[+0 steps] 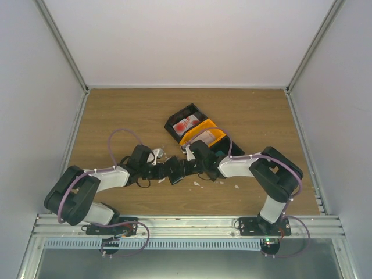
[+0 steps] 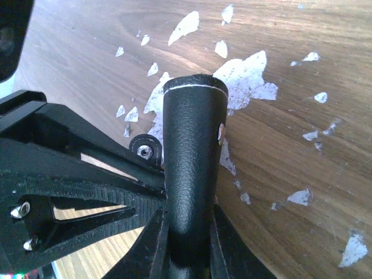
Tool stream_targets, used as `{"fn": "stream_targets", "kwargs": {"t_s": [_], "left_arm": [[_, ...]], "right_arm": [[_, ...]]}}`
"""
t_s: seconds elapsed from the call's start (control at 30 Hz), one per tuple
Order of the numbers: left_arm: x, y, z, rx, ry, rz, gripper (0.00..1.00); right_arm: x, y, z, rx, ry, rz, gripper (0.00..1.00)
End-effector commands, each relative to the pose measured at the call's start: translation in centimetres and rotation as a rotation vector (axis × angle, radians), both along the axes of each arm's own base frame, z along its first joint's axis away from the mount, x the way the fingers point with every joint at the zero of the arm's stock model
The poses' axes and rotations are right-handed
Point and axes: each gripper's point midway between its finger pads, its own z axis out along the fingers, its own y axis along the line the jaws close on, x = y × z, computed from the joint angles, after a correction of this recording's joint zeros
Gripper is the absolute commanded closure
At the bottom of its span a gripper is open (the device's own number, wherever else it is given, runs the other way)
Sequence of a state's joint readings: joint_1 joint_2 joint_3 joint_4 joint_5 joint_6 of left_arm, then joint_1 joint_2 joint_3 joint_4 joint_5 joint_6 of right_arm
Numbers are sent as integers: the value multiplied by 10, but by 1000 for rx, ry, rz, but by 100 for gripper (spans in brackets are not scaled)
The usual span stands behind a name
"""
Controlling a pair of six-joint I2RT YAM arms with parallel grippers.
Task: Put the credit cards into the card holder
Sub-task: Close the card holder at the center of the board.
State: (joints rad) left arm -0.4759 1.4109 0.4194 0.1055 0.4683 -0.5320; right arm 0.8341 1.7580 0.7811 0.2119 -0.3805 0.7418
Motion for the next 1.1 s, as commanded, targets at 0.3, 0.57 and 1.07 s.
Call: {"fn": "stream_targets", "kwargs": {"t_s": [0.3,0.57,1.07], "left_arm": [[19,33,84,61,-216,176,52],[23,52,134,71,-325,269,45],[39,77,150,145,-324,370,45]], "right_arm": [[18,-39,43,-261,-201,-89,100],[14,-73,62,-654,-346,-178,100],[-32,-10,-4,-953,-401,-29,96]]}}
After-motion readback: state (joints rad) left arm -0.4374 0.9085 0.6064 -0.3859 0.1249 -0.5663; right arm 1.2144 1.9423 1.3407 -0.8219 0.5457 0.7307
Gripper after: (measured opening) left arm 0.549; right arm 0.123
